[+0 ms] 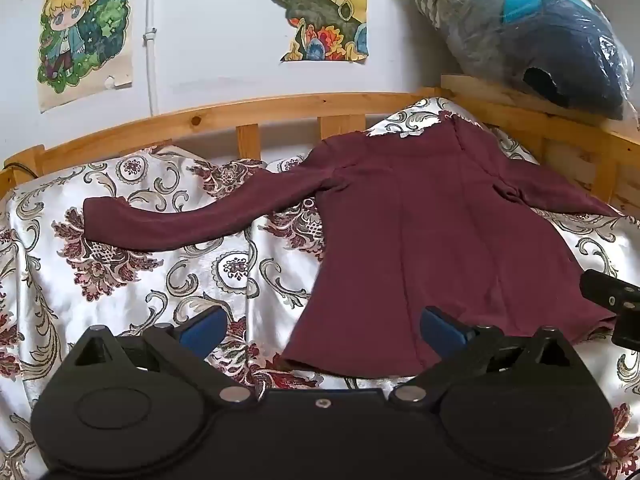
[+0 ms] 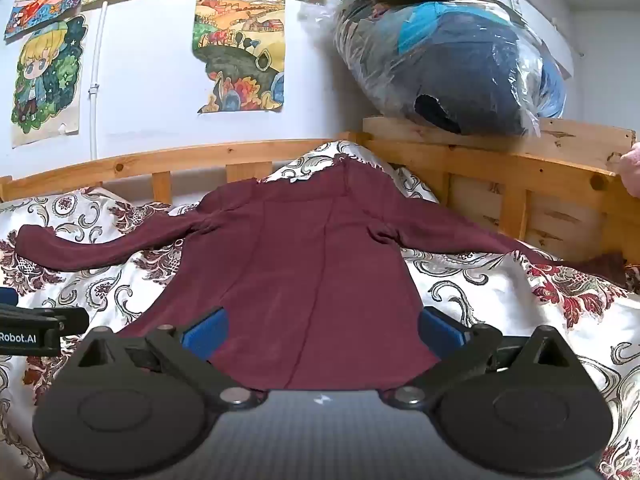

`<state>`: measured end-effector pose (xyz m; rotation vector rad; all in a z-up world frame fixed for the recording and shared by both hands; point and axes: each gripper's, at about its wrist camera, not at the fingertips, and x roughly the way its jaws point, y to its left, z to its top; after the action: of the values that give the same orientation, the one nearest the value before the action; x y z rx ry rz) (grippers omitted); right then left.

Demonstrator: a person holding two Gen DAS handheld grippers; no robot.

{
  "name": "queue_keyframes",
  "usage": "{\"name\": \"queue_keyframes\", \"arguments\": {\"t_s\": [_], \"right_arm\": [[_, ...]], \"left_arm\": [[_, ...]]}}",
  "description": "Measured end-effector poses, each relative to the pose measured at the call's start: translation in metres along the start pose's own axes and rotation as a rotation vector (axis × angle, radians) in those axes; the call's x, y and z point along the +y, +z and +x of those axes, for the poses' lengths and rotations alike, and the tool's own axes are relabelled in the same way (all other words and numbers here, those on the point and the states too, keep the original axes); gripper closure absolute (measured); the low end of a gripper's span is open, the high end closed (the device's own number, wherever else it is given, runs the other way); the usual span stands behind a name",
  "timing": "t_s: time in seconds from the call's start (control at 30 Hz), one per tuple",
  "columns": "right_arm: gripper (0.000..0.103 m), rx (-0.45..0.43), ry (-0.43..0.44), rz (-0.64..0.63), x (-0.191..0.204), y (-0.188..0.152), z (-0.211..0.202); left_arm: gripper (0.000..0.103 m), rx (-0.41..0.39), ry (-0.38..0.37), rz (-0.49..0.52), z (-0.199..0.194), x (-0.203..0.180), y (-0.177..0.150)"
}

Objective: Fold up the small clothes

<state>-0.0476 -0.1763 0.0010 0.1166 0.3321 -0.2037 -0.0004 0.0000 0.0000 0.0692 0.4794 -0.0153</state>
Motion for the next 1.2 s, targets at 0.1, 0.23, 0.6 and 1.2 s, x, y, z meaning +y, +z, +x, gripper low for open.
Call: {"name": "queue_keyframes", "arguments": {"t_s": [0.1,0.23,0.6,1.2], "right_arm": [[0.000,-0.001,0.000,0.000,0.0005,0.0000,0.0000],[0.000,0.003,0.000,0.002,0.0014,0.0000,0.0008],[0.000,-0.001,0.004,0.002,0.0059,-0.0008,-0.0003],[0.000,0.002,0.006,0.004,0.0081,-0.0017,0.0000]], "left_arm": [[0.001,0.003,0.000,-0.002,0.0003,0.0000,0.0000],[0.001,0.013,0.000,-0.006,0.0019,0.0003,0.0001],[0.001,0.015,-0.003,-0.010,0.0008,-0.0008,0.0009],[0.001,0.022,-0.009,-0.013,0.0060,0.0000,-0.0045]]}}
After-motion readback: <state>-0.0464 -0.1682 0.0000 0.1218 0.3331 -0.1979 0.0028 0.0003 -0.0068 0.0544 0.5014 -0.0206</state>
